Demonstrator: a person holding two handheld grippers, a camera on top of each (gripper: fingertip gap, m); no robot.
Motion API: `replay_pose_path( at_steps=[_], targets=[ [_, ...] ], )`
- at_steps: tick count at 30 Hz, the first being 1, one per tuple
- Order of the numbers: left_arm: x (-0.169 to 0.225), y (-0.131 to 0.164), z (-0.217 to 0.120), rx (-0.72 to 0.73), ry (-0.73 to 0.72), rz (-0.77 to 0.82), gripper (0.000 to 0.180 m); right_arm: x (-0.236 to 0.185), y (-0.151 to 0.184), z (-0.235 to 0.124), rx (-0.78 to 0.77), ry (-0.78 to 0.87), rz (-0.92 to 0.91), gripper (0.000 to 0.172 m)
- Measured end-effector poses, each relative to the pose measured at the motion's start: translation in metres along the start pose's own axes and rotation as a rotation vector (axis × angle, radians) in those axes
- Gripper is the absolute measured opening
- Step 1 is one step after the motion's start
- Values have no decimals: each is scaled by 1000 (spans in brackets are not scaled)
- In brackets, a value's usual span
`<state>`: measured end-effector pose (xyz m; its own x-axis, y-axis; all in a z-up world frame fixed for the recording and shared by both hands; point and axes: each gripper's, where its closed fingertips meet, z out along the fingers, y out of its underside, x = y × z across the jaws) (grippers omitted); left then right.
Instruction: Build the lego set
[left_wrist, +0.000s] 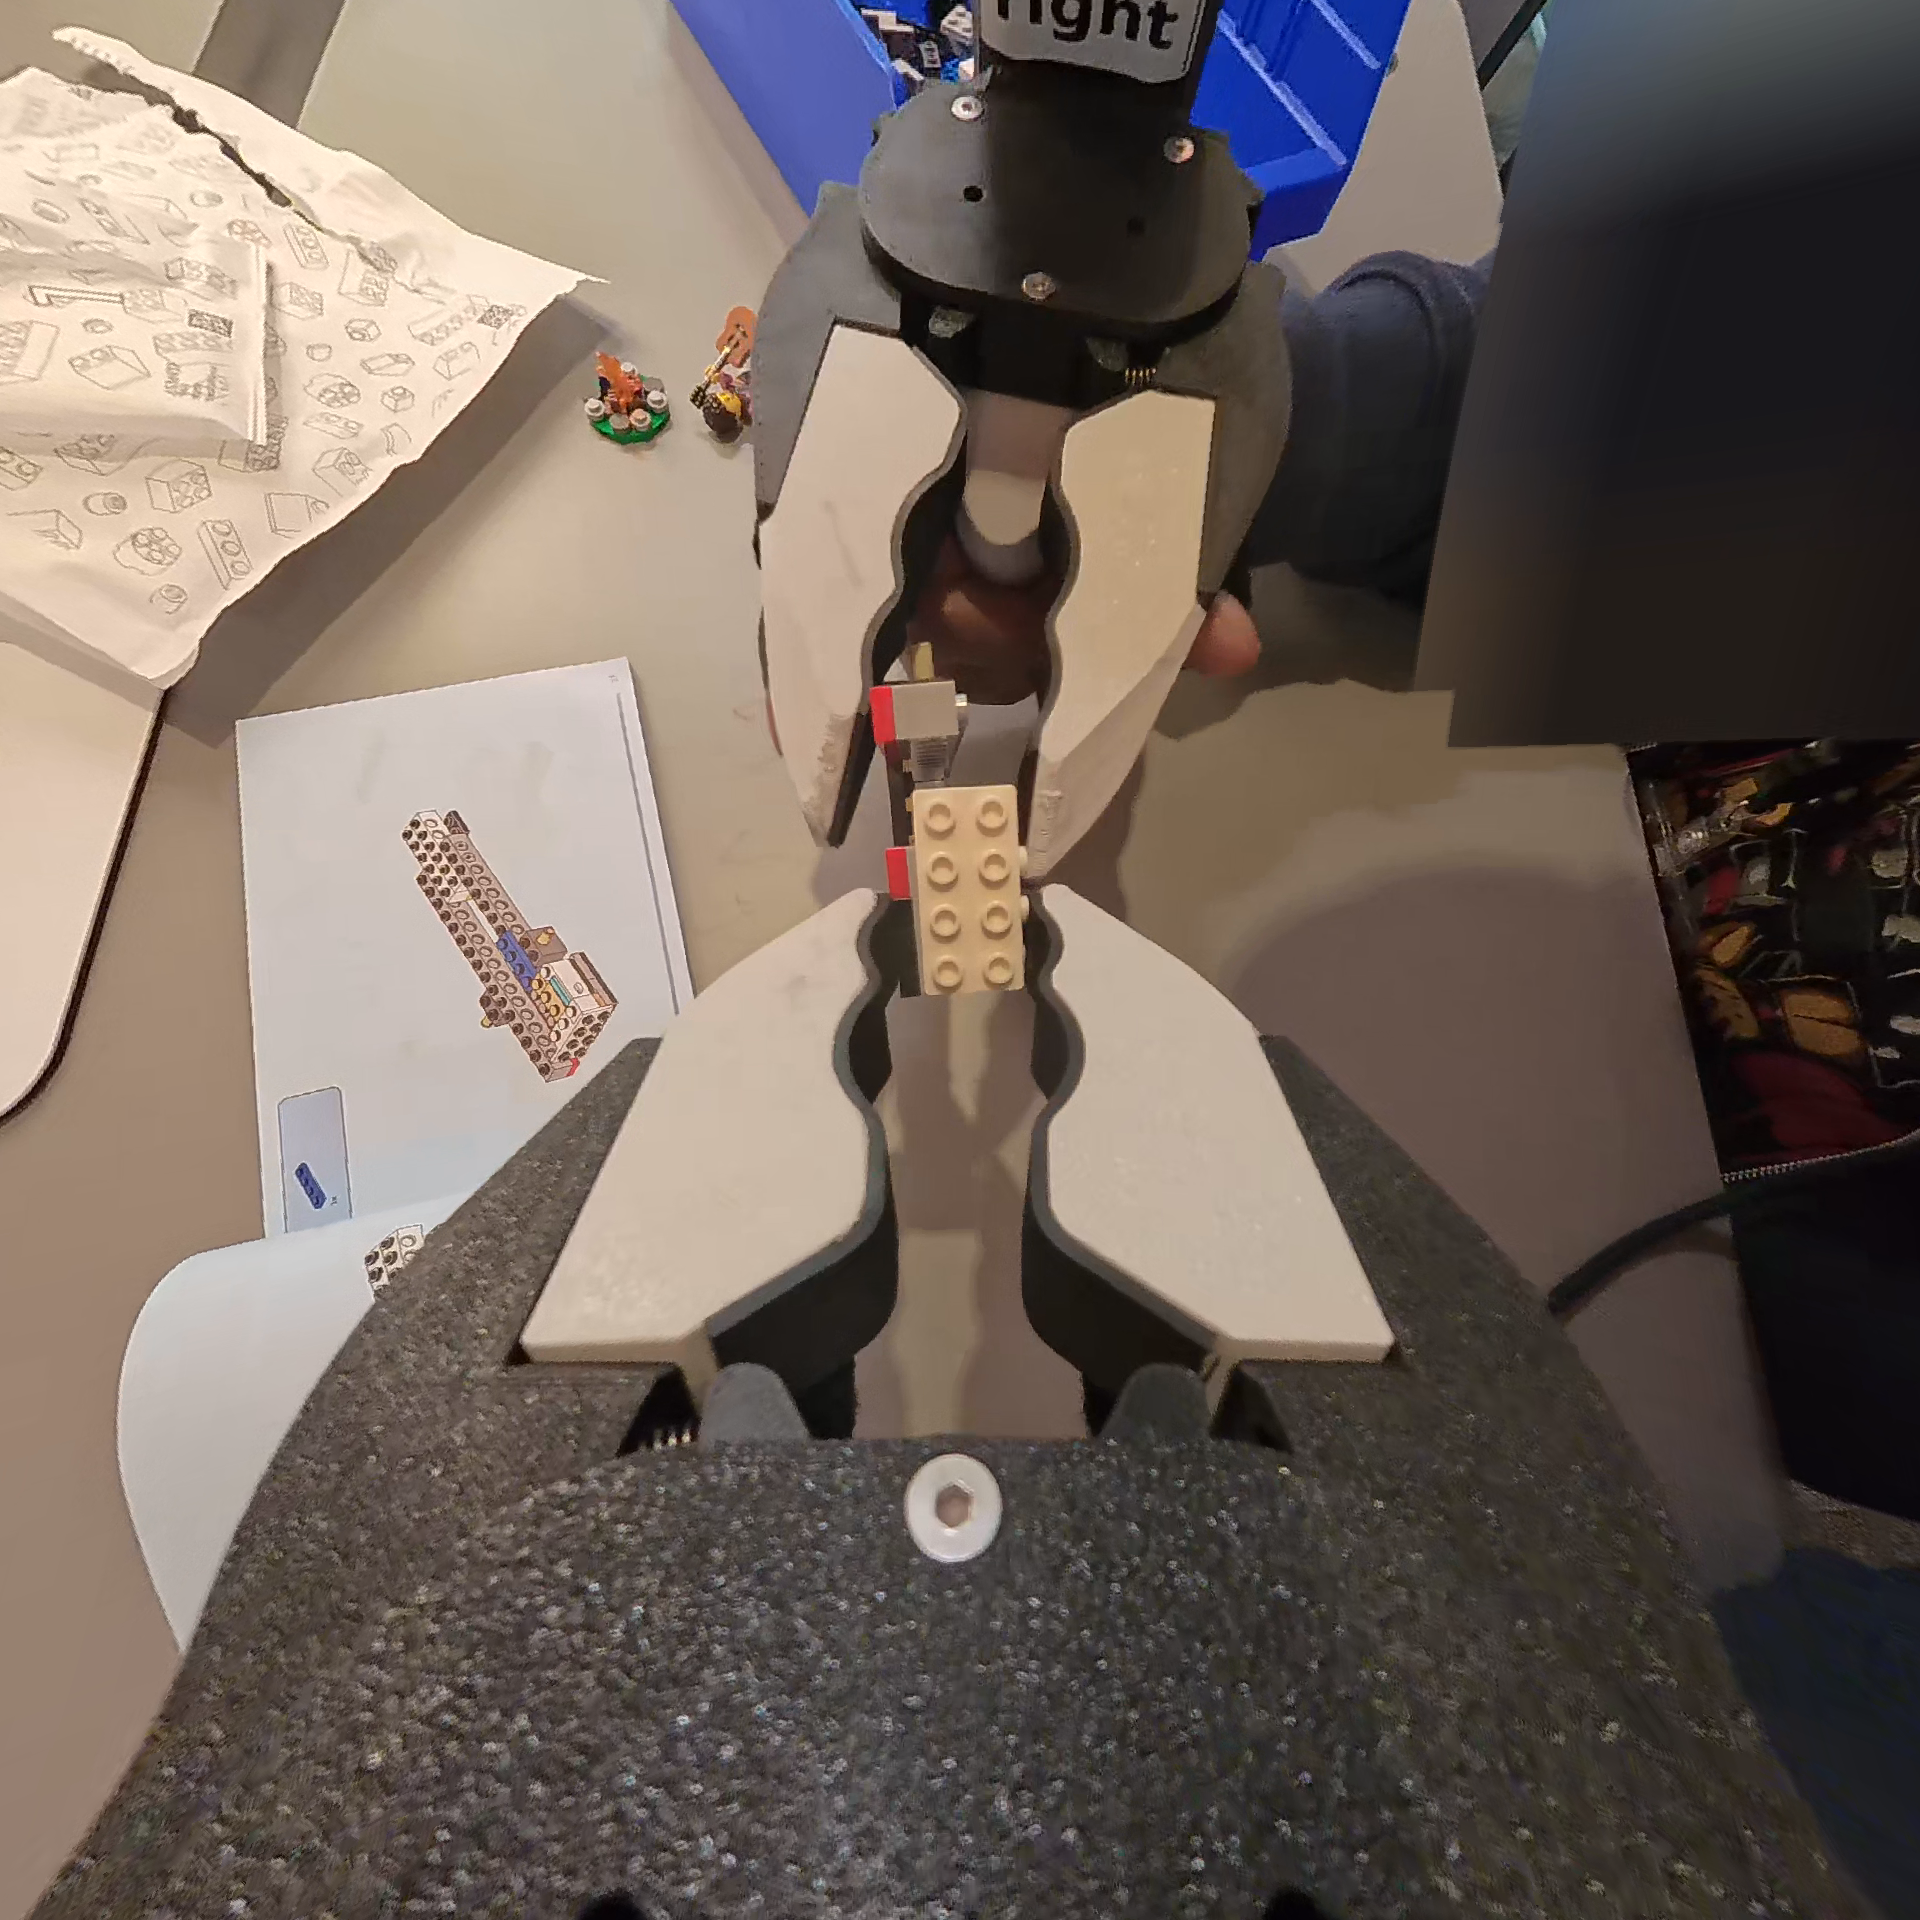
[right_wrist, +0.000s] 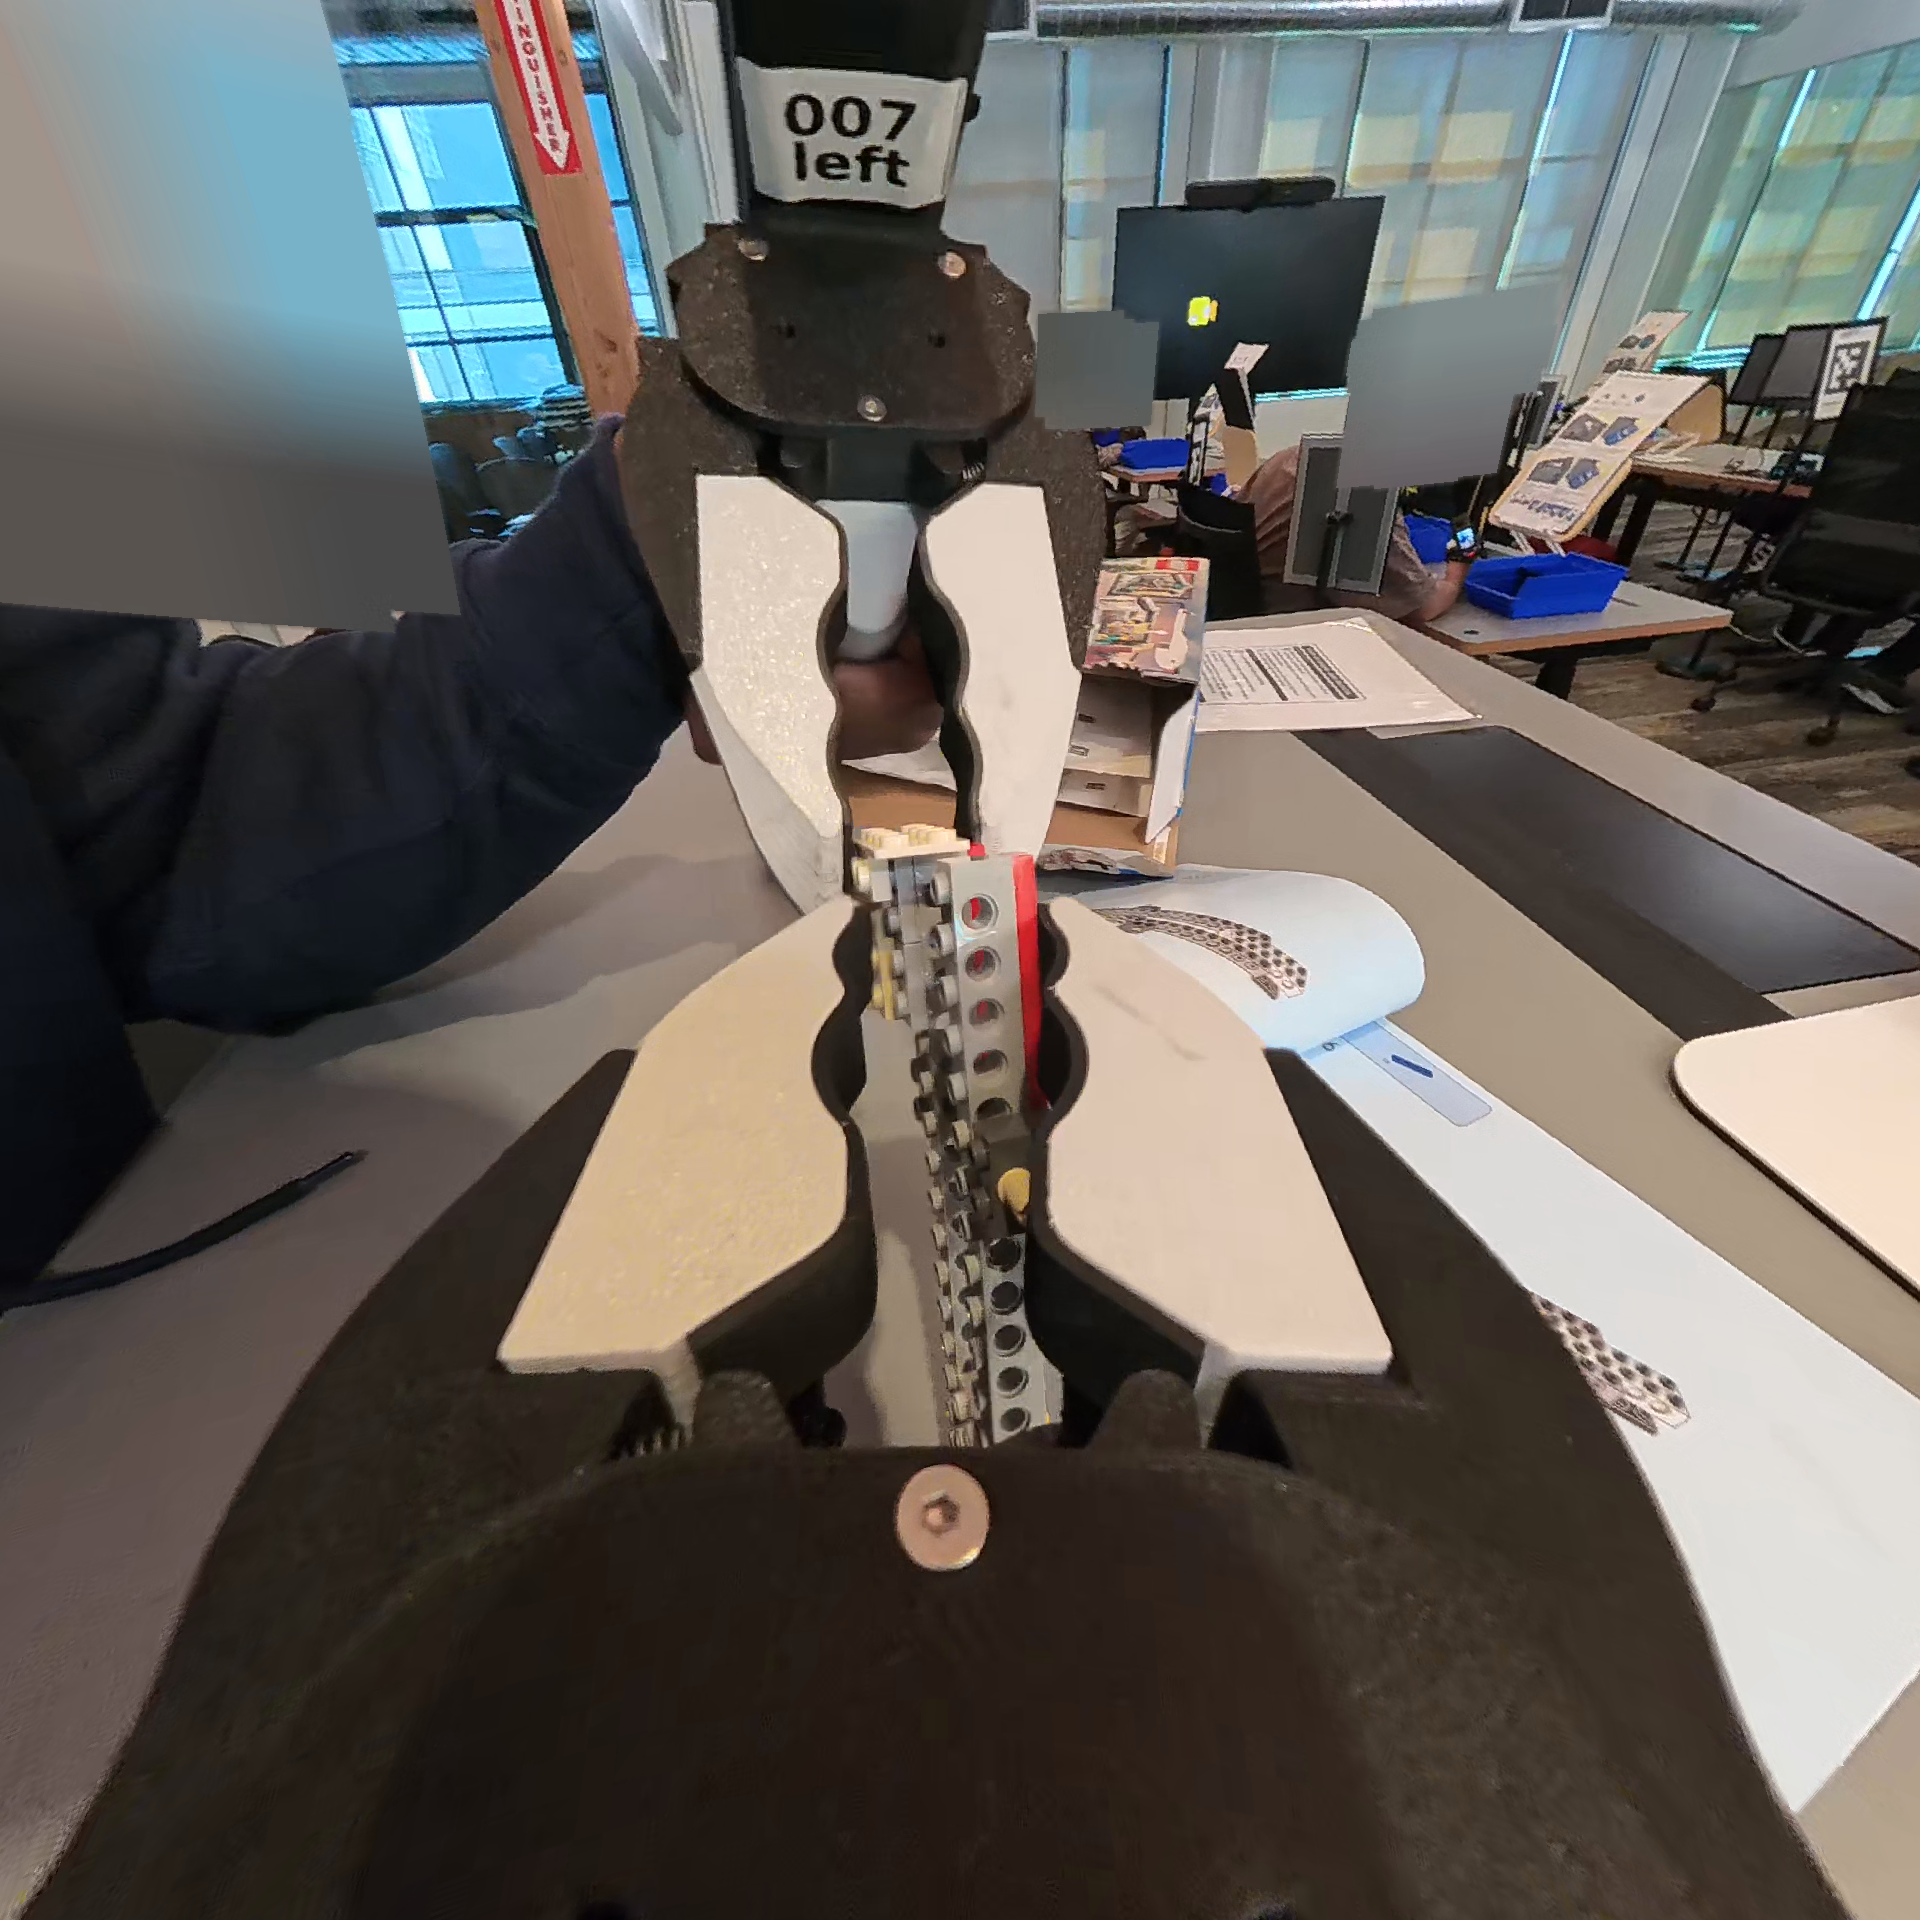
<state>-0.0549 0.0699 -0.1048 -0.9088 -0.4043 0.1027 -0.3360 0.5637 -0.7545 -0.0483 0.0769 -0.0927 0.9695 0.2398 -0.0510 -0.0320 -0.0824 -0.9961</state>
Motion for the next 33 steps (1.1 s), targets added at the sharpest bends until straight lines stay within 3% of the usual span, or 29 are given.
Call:
replay_pose_path(
  at_steps=[7, 33],
  targets=[
    [1, 0, -1, -8, -8, 13, 24, -6, -1, 0, 7, -47, 15, 40],
    [9, -1, 1, -16, 11, 77, 23, -14, -5, 0, 38, -90, 4, 22]
  ],
)
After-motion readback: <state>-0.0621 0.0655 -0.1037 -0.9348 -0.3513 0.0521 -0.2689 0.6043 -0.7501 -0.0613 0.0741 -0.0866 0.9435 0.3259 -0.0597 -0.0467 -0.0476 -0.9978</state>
